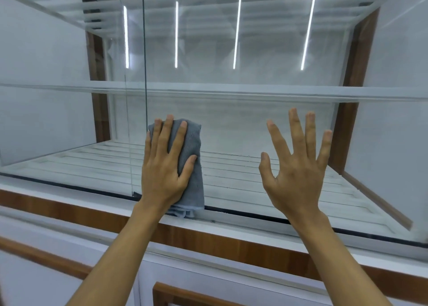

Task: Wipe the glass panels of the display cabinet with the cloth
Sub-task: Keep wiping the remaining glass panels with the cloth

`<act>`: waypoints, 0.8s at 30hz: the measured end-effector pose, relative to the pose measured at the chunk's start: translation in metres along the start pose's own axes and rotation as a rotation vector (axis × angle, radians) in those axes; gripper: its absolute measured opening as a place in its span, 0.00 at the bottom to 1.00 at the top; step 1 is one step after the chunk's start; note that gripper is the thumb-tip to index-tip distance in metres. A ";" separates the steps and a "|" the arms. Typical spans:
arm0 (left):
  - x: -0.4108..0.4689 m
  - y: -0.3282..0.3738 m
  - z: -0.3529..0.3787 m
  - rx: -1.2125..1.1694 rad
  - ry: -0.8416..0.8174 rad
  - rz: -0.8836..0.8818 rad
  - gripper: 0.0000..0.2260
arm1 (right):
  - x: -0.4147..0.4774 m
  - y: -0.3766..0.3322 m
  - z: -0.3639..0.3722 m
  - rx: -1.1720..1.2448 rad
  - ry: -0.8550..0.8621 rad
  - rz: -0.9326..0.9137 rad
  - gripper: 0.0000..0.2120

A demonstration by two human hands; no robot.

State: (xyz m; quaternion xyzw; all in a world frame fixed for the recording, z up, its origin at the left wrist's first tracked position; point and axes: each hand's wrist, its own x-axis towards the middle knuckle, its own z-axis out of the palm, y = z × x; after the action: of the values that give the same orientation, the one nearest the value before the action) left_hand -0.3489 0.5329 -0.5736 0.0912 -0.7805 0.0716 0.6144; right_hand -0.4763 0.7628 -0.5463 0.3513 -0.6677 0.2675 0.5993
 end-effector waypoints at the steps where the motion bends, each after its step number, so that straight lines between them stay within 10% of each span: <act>1: 0.004 0.002 0.001 -0.019 0.016 -0.010 0.29 | -0.001 0.001 -0.001 -0.005 -0.003 -0.003 0.29; 17: 0.033 0.084 0.017 0.007 -0.001 0.222 0.27 | -0.006 0.018 -0.006 -0.136 -0.022 -0.037 0.29; 24: -0.005 0.019 0.004 0.050 0.014 0.042 0.29 | -0.006 0.017 -0.004 -0.139 -0.025 -0.023 0.29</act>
State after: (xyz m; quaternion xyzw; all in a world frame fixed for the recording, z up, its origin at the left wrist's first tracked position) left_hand -0.3562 0.5502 -0.5794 0.0895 -0.7760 0.1047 0.6155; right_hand -0.4869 0.7772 -0.5504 0.3196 -0.6880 0.2091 0.6171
